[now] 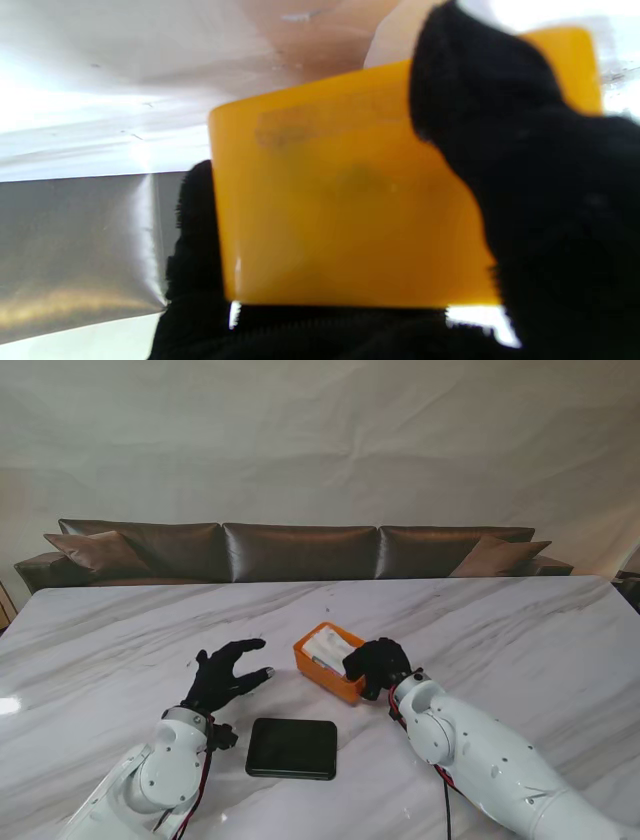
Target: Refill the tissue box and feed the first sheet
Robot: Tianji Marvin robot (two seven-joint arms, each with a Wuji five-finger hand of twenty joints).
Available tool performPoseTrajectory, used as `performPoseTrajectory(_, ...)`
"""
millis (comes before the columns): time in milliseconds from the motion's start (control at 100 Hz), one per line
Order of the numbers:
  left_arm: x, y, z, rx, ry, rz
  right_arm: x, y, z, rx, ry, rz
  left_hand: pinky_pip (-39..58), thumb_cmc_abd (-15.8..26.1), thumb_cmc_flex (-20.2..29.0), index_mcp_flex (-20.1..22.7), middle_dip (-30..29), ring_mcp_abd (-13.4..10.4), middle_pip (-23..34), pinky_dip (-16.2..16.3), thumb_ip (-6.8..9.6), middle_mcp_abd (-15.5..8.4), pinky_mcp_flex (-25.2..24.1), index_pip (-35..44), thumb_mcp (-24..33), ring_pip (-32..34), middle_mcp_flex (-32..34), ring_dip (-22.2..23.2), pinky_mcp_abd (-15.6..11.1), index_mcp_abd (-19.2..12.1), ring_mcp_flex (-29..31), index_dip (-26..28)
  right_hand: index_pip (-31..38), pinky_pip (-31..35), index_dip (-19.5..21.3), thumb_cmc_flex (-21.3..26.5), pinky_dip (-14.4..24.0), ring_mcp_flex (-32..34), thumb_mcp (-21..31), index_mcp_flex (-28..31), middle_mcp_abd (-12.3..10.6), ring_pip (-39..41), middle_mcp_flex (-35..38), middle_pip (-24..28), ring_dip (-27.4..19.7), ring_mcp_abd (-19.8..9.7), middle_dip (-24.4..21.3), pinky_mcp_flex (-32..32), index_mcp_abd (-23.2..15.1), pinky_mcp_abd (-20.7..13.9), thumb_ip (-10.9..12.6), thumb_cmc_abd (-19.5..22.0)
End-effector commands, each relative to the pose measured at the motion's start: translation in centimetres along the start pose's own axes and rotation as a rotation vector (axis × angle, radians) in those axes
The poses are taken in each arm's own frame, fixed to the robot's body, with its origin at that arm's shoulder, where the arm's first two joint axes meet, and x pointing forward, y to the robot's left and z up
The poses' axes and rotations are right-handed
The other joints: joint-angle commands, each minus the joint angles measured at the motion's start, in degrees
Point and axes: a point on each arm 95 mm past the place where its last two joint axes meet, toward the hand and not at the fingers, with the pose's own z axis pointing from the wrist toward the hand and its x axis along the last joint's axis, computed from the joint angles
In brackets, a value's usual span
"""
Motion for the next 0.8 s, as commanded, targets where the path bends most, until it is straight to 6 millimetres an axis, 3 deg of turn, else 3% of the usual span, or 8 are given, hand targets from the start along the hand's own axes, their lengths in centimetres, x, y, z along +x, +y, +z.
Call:
performPoseTrajectory(0,0.0,0.1,-0.1,-0.018,0.000,0.000,0.3,0.0,0.3,0.023,0.015,-0.009,73.1,1.8,-2.1,-0.4,-0.6,-1.6,-0.2,-0.6,-0.70,-0.7,-1.2,-0.2,-0.5,0.5,0.0,-0.7,0.2,-0.4,-0.7,-0.9,-2.0,1.7,-3.2,-2.3,-0.9,-1.1,2.6,-2.9,-0.1,-3.6,-1.7,-2.1,-1.6,2.2,-3.3,-1.6,-3.2,-5.8,-2.1,1.1)
performPoseTrajectory(160,-0.2,0.1,-0.2,-0.024,-0.003,0.002,0.2,-0.1,0.3,0.022,0.030,-0.027,73.1,1.9,-2.1,-0.4,-0.5,-1.6,0.0,-0.6,-0.67,-0.5,-1.2,-0.3,-0.5,0.5,0.3,-0.8,0.2,-0.3,-0.6,-0.9,-4.4,0.7,-14.9,-0.5,-3.0,-2.0,2.5,-4.1,-1.5,-11.2,-3.4,-6.6,-7.0,0.8,-9.6,-2.3,-5.5,-6.5,-3.7,0.0)
performPoseTrajectory(240,-0.2,0.2,-0.2,-0.024,-0.004,0.001,0.2,-0.2,0.3,0.018,0.037,-0.033,73.1,1.8,-2.0,-0.3,-0.4,-1.6,0.0,-0.6,-0.65,-0.5,-1.2,-0.2,-0.5,0.5,0.3,-0.8,0.2,-0.3,-0.7,-0.9,-5.6,0.0,-19.8,0.2,-4.1,-2.3,2.5,-3.7,-2.2,-16.1,-4.1,-9.6,-10.3,0.1,-13.0,-2.8,-5.9,-6.8,-2.7,-0.7)
performPoseTrajectory(350,-0.3,0.2,-0.1,-0.022,-0.008,0.005,0.2,-0.3,0.0,0.016,0.047,-0.041,73.1,2.1,-2.0,0.0,-0.2,-1.5,0.2,-0.6,-0.59,-0.4,-1.3,-0.1,-0.5,0.6,0.6,-0.8,0.3,-0.2,-0.6,-0.8,-6.7,-1.2,-22.5,2.0,-5.6,-2.4,2.5,-1.7,-3.0,-21.6,-3.8,-12.3,-14.0,-0.6,-16.2,-3.3,-6.3,-7.0,-1.7,-2.2)
performPoseTrajectory(470,-0.3,-0.1,0.5,-0.015,-0.020,0.015,0.3,-0.2,-0.7,0.017,0.060,-0.051,73.2,3.0,-2.4,0.2,0.0,-0.8,0.4,-0.5,-0.47,-0.2,-1.2,0.0,-0.7,0.9,0.7,-0.5,0.3,-0.3,-0.9,-0.8,-11.8,-2.2,-26.3,0.2,-7.4,-3.0,2.7,0.3,-3.4,-27.3,-3.4,-16.1,-17.6,-1.2,-21.2,-3.9,-5.3,-7.0,4.8,-2.7)
performPoseTrajectory(560,0.0,-0.2,1.0,-0.021,-0.024,0.000,0.4,-0.1,-1.3,0.023,0.063,-0.045,73.2,4.2,-2.7,0.2,0.1,-0.6,0.3,-0.5,-0.21,0.1,-1.3,-0.3,-1.0,0.9,0.3,-0.4,0.3,0.1,-1.5,-0.9,-15.7,-3.1,-32.2,-0.6,-8.5,-4.3,2.6,3.1,-3.3,-31.3,-2.7,-19.5,-20.4,-1.2,-26.0,-4.8,-4.0,-6.6,4.8,-3.8)
performPoseTrajectory(610,0.2,-0.2,1.4,-0.022,-0.017,-0.002,0.3,0.0,-1.6,0.031,0.065,-0.042,73.2,4.7,-2.8,0.4,0.2,-0.5,0.4,-0.4,0.01,0.1,-1.3,-0.3,-1.3,1.0,0.4,-0.3,0.3,0.0,-1.5,-0.9,-17.9,-3.7,-32.9,-1.8,-9.1,-5.6,2.7,3.4,-3.4,-34.1,-2.9,-21.8,-22.7,-1.4,-28.0,-5.3,-3.2,-6.4,6.9,-3.7)
performPoseTrajectory(790,0.9,-0.1,3.0,-0.034,0.005,0.016,0.3,0.3,-2.6,0.007,0.056,-0.015,73.2,6.5,-3.5,1.4,0.3,-0.9,0.5,-0.4,0.76,0.2,-1.3,0.0,-2.0,1.0,1.1,-0.2,0.3,-0.1,-1.3,-0.8,-26.2,-5.8,-35.2,-8.8,-11.1,-13.4,2.6,-2.6,-2.3,-40.5,-8.5,-31.0,-30.3,-1.2,-34.8,-7.3,-1.5,-5.9,5.4,-5.1)
